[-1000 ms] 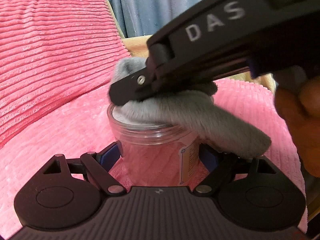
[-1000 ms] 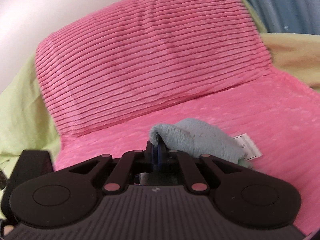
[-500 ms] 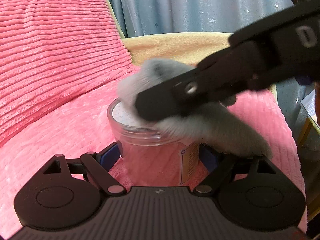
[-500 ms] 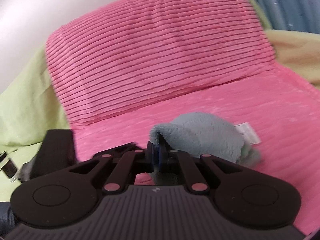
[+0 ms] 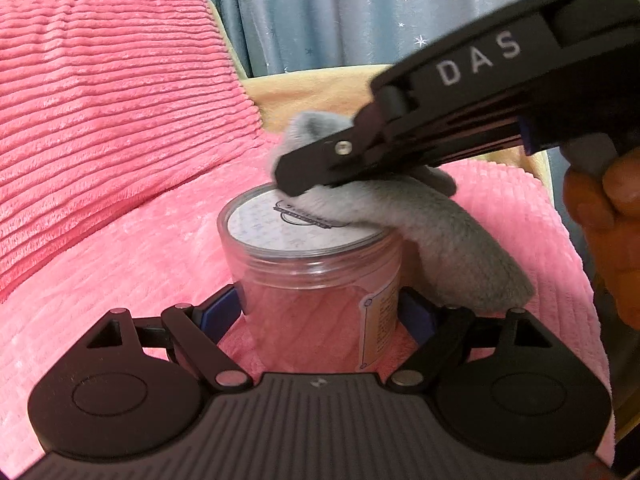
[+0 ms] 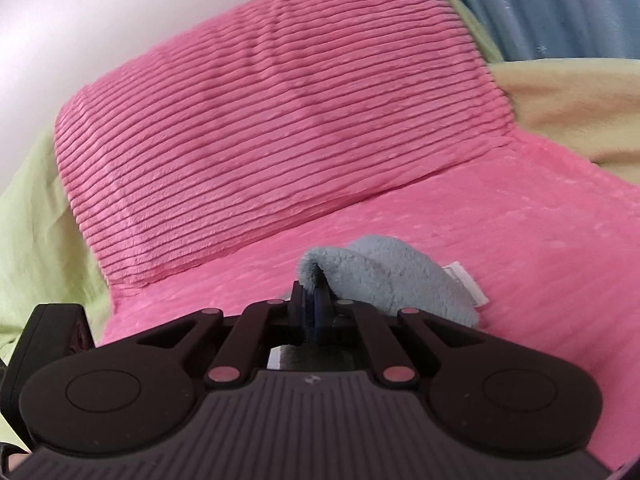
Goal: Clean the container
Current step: 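Wipe the jar lid with the cloth in the right tool, then tilt the jar in the left tool to expose its base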
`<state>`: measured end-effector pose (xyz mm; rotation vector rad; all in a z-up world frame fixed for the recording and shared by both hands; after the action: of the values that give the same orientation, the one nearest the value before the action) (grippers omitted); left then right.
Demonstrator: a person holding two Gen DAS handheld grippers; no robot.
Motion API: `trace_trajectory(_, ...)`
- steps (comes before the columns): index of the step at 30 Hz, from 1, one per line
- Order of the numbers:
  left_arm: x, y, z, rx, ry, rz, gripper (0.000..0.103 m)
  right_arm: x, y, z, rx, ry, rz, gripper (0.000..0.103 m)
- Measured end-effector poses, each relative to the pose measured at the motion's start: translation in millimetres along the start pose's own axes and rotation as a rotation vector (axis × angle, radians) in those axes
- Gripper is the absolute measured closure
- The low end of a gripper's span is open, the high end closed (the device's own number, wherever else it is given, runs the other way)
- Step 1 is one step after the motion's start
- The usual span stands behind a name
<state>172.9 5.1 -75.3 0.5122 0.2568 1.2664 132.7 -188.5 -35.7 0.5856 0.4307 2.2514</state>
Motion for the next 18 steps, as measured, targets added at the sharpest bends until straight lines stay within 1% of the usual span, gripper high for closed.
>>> trace_trajectory(5, -11, 8, 7, -0.009, -0.056, 0.008, 0.019, -8, 12, 1, -0.019, -0.003, -0.032, 0.102)
trace_trajectory(8, -20, 14, 13, -0.027, -0.091, 0.017, 0.019, -10, 17, 4, -0.048, -0.008, -0.055, 0.101)
trace_trajectory(11, -28, 12, 17, -0.033, -0.13, 0.027, 0.019, -12, 22, 7, -0.076, -0.014, -0.078, 0.101)
trace_trajectory(16, -31, 8, 20, -0.043, -0.126, 0.024, 0.019, -16, 31, 11, -0.124, -0.023, -0.117, 0.1)
trace_trajectory(17, -31, 8, 20, -0.045, -0.127, 0.024, 0.019, -18, 33, 14, -0.137, -0.021, -0.117, 0.1)
trace_trajectory(18, -30, 7, 20, -0.048, -0.123, 0.023, 0.019, -21, 35, 21, -0.155, -0.006, -0.095, 0.1)
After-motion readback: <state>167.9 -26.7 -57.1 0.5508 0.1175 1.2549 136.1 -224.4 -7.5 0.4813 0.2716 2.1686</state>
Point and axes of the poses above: each gripper's, at about its wrist camera, not at the fingertips, and y roughly against the way its jaws point, x to its left, z to its top, the point moved 6 cm from there along -y, roughly the way its jaws point, and after that the axes turned 1 degree about -z, right-handed, at the moved point
